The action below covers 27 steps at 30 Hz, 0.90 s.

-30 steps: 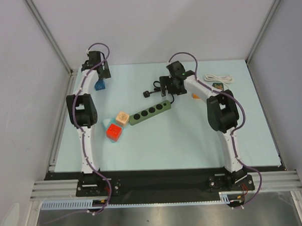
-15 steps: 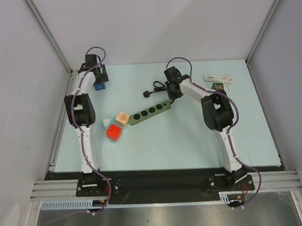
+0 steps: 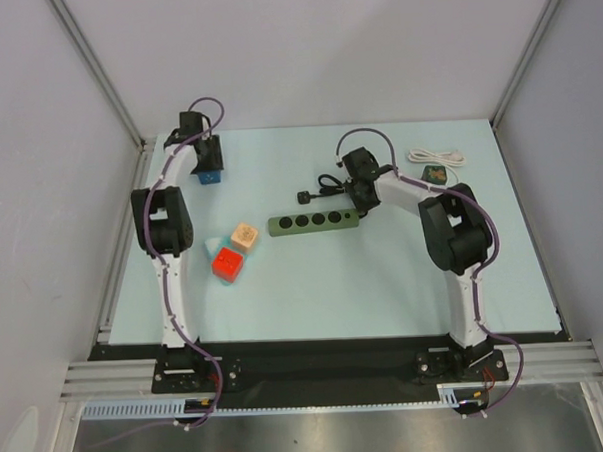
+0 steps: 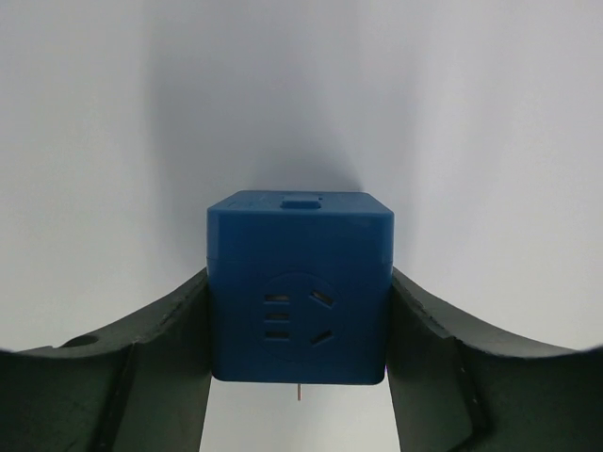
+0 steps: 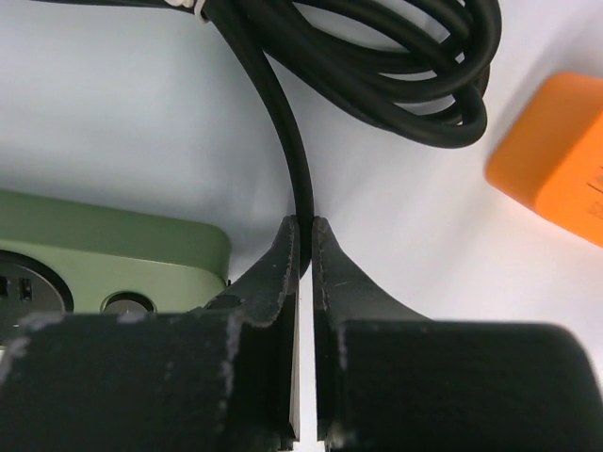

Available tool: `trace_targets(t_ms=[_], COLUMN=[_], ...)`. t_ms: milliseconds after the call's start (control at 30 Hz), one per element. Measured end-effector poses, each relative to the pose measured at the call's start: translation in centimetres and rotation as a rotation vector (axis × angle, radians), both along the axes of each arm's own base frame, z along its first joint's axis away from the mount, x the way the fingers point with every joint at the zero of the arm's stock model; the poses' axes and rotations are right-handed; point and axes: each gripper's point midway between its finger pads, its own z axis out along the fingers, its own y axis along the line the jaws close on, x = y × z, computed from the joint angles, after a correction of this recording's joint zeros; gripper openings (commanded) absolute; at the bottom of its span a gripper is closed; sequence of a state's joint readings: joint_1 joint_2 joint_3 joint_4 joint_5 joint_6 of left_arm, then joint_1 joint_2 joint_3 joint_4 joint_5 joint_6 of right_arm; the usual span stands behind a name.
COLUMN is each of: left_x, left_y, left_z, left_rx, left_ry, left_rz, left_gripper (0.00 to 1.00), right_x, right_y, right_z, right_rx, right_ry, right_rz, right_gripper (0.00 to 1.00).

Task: Insert the plug

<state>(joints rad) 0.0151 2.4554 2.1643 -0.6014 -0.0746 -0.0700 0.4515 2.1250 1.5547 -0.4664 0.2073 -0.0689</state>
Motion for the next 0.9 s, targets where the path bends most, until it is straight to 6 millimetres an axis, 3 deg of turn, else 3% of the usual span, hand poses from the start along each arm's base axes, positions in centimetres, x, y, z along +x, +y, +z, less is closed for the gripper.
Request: trace_targets(t_ms=[133,233,333,467,600,733,767,800,867,900], left_x=[-1.9,-3.4,-4.9,-7.4,-10.2,-13.7,-14.8,-15.9,-18.2,-19.6], left_y=[-3.6,-7.1,-10.4,-14.5,-17.2,-20.1,-20.9,-21.5,-23.0,-23.8], left_z=[0.7,2.5,5.5,11.2,16.4,19.7,20.1,20.4,20.7,20.9], left_rx=[-0.004,-0.012,-0.047,-0.124,-0.188,-0.263,-0.28,-0.298,-0.34,-0.371], left_ry=[0.038,0.042,0.013,-0.067,-0.147,-0.192,-0.193,-0.19,-0.182,-0.177], left_rz=[-0.076,-0.16,-0.243,-0.358,-0.453,-0.556,-0.584,-0.612,-0.677,-0.717], left_gripper=[0.0,0.0,0.0,0.0,0.0,0.0,0.0,0.0,0.0,0.0], right_x=[-0.4,-0.2,0.0,-0.5,-2.5,-5.0,-5.2,-5.1,-4.7,-4.5], right_y=[-1.3,-1.7,-2.1,-2.9,-3.5,-4.1,-4.2,-4.2,-4.5,-4.6], right_z=[0.1,0.2,0.3,0.7,1.0,0.8,0.7,0.8,1.3,1.7], right_rx=[-0.053,-0.075,-0.076,-0.095,-0.117,-0.158,-0.165,-0.167,-0.161,-0.153], right_ry=[-0.009,-0.01,-0.007,-0.011,-0.024,-0.019,-0.013,-0.015,-0.023,-0.028], right_rz=[0.059,0.087,0.105,0.142,0.211,0.296,0.303,0.304,0.29,0.281], right_gripper=[0.0,0.0,0.0,0.0,0.0,0.0,0.04,0.18,0.32,0.53])
